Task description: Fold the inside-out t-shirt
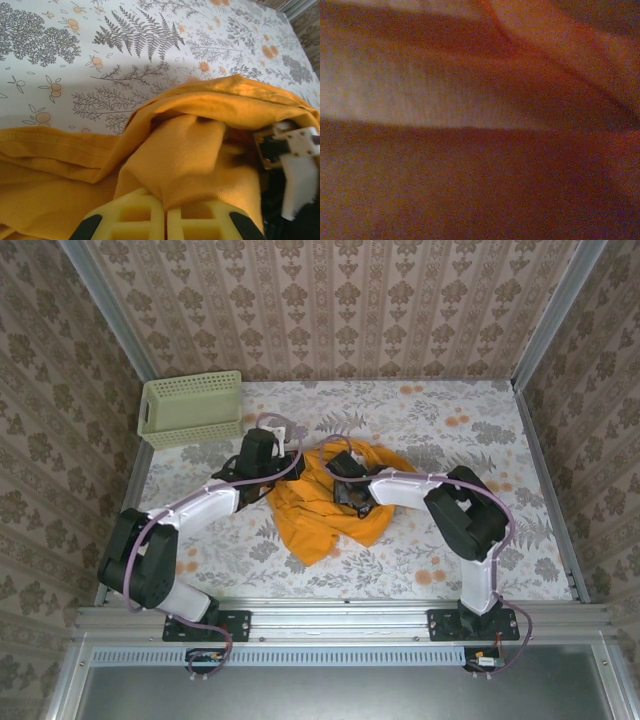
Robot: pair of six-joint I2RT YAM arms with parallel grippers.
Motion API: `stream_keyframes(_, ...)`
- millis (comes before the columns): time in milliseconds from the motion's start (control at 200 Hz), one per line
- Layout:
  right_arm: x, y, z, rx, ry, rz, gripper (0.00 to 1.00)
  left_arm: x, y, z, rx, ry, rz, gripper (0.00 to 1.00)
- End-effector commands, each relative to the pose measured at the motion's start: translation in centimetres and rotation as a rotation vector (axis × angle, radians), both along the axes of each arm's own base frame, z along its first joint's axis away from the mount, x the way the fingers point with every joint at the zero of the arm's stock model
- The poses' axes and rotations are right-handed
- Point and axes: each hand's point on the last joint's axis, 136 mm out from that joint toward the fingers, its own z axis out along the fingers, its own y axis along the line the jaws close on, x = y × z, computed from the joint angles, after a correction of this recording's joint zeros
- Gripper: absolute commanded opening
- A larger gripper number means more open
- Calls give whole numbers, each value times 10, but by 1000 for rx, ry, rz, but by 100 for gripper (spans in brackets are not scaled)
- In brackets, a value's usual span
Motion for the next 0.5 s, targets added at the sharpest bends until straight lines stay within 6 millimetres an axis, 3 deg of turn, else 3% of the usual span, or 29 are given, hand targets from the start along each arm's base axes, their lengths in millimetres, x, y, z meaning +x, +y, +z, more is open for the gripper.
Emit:
stream_keyframes(0,-25,-27,-39,-113,152,-67,69,1,3,24,-52,-49,21,0)
stream_keyframes(100,-24,-27,-43,-100,153,-74,58,4,16,34,-47,-75,60,0)
stream_keyframes(240,-22,-19,-39,-24,117,-47,29,9,41,42,-9,-94,134,0)
stream_keyframes(370,-25,-6,-21,57,34,23,3,11,46,42,60,-87,136,0)
stream_keyframes(390,-26,-4,-17,64,15,35,1,17,55,41,75,-84,161,0)
stream_keyframes(495,-31,10,9,91,-69,108,0,23,60,29,147,-40,168,0)
